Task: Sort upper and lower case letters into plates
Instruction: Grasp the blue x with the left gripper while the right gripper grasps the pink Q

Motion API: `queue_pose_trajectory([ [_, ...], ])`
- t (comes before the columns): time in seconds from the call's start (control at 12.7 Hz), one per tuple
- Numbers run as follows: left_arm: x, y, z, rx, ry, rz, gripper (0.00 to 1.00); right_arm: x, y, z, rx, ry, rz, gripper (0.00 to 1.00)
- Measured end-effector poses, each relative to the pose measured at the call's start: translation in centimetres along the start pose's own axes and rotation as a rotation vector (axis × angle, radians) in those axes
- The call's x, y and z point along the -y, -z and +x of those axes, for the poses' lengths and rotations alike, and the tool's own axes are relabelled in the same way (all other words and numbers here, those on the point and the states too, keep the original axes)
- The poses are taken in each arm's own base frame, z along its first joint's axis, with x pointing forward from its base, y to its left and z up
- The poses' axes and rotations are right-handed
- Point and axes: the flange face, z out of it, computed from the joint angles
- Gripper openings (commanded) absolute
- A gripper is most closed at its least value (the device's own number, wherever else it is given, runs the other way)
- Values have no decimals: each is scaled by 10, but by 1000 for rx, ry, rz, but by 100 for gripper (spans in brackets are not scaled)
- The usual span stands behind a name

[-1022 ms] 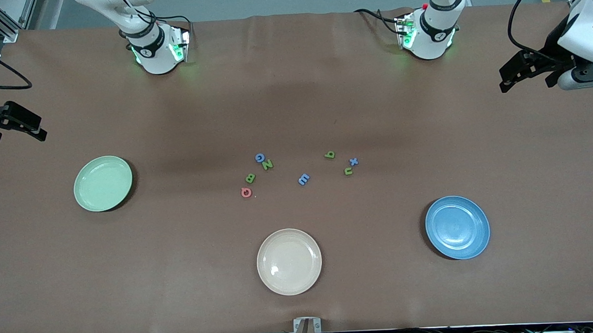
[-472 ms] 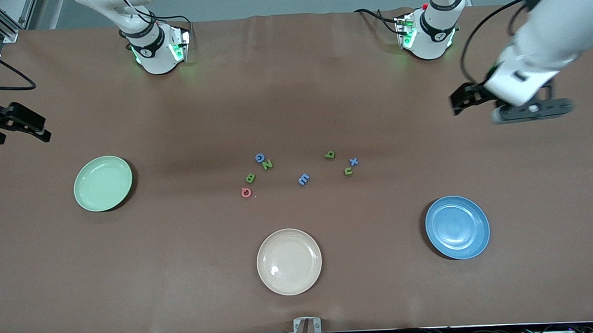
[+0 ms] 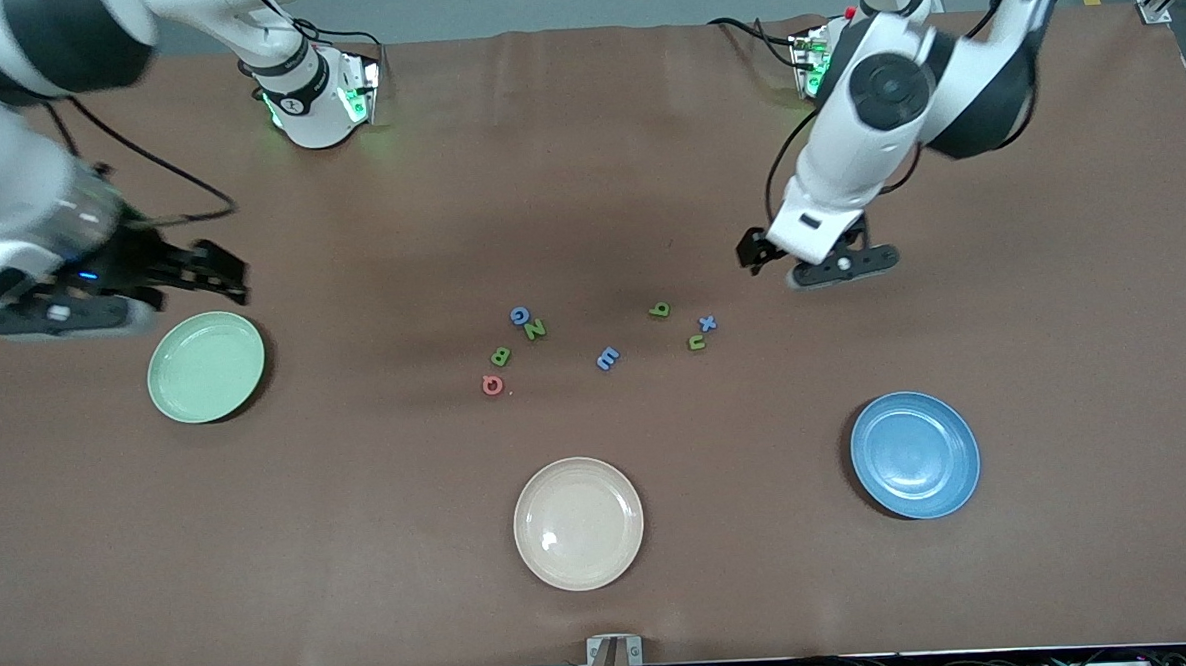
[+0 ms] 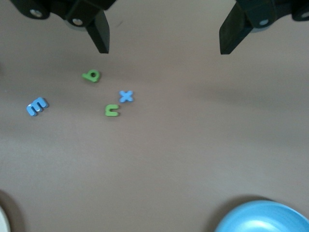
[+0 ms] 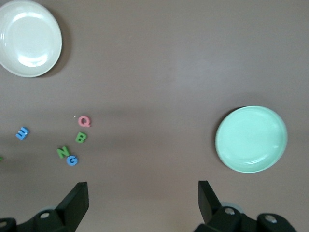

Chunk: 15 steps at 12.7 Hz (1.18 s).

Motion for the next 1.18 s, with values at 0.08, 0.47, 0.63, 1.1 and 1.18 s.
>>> queue_pose_trajectory([
  [0.08, -9, -28, -3, -6, 17, -10, 99, 28, -24, 7, 10, 22, -4, 100],
  [0.47, -36, -138, -20, 36, 38, -10, 84, 89, -119, 27, 74, 87, -26, 99],
  [0.63, -39, -162, -24, 63, 34, -12, 80, 108, -137, 26, 86, 113, -32, 99],
  [1.1, -45, -192, -25, 41, 35, 38, 71, 222, -231, -23, 0, 10, -10, 100],
  [1.18, -46, -196, -24, 40, 32, 41, 70, 224, -253, -28, -8, 6, -5, 100],
])
